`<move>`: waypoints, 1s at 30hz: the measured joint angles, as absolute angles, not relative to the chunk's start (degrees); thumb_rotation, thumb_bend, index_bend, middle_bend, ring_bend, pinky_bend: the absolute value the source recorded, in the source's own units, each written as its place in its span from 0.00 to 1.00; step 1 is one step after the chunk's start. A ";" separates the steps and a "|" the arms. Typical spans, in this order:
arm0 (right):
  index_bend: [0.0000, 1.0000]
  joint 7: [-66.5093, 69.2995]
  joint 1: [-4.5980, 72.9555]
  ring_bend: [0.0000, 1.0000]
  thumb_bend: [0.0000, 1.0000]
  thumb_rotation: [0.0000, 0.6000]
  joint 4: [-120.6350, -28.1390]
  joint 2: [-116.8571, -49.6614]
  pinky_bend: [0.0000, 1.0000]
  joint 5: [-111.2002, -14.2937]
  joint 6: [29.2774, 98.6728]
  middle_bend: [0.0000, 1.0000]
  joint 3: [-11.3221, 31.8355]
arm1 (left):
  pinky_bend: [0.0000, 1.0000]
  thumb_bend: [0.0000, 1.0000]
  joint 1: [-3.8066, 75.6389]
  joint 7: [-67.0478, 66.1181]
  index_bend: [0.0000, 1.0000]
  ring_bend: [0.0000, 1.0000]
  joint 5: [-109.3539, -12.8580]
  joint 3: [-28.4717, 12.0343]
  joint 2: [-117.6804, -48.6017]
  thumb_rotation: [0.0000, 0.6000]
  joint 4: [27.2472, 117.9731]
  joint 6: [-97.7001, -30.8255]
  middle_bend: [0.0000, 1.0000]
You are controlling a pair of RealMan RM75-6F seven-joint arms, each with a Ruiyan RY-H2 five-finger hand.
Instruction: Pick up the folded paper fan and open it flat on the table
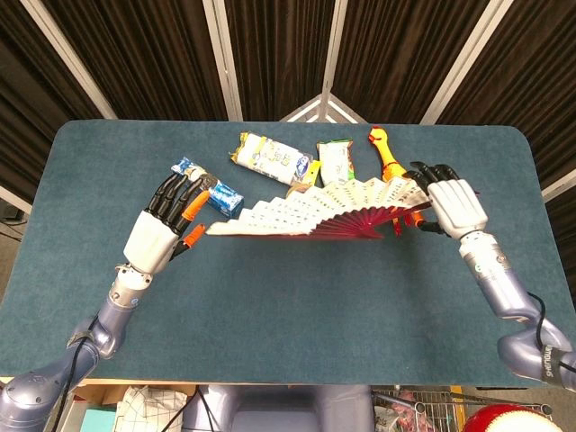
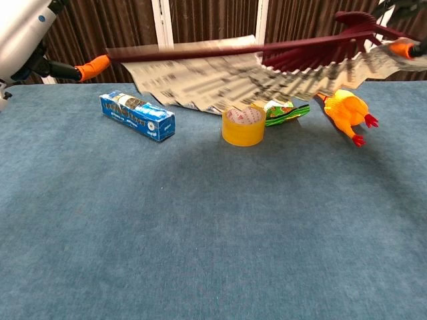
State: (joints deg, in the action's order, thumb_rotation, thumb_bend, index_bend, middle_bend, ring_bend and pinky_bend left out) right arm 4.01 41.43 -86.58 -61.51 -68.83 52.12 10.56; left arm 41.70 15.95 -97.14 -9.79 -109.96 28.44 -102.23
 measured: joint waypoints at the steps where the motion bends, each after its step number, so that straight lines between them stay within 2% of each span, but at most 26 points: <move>1: 0.00 3.22 41.62 0.15 0.51 1.00 -86.98 -60.70 0.10 -68.75 50.97 0.09 10.23 | 0.09 0.43 41.67 16.83 0.00 0.00 -97.12 -9.73 -109.66 1.00 29.06 -102.43 0.00; 11: 0.00 -6.12 43.36 0.15 0.51 1.00 -91.95 -56.32 0.10 -65.71 45.81 0.07 8.01 | 0.09 0.43 41.22 19.58 0.00 0.00 -95.73 -10.67 -105.68 1.00 37.94 -104.17 0.00; 21: 0.00 -4.70 41.59 0.16 0.48 1.00 -93.06 -56.20 0.10 -67.03 49.09 0.03 8.37 | 0.05 0.42 38.82 16.70 0.00 0.00 -95.02 -9.74 -101.46 1.00 45.80 -103.60 0.00; 26: 0.00 -3.38 40.64 0.16 0.41 1.00 -94.02 -55.32 0.10 -67.57 48.98 0.03 8.15 | 0.02 0.42 36.23 15.28 0.08 0.00 -94.10 -8.56 -98.89 1.00 51.47 -102.76 0.00; 30: 0.00 -4.52 40.22 0.16 0.40 1.00 -94.50 -54.81 0.10 -67.43 48.69 0.03 7.53 | 0.00 0.42 32.58 12.25 0.11 0.00 -92.62 -6.77 -95.38 1.00 60.28 -101.86 0.00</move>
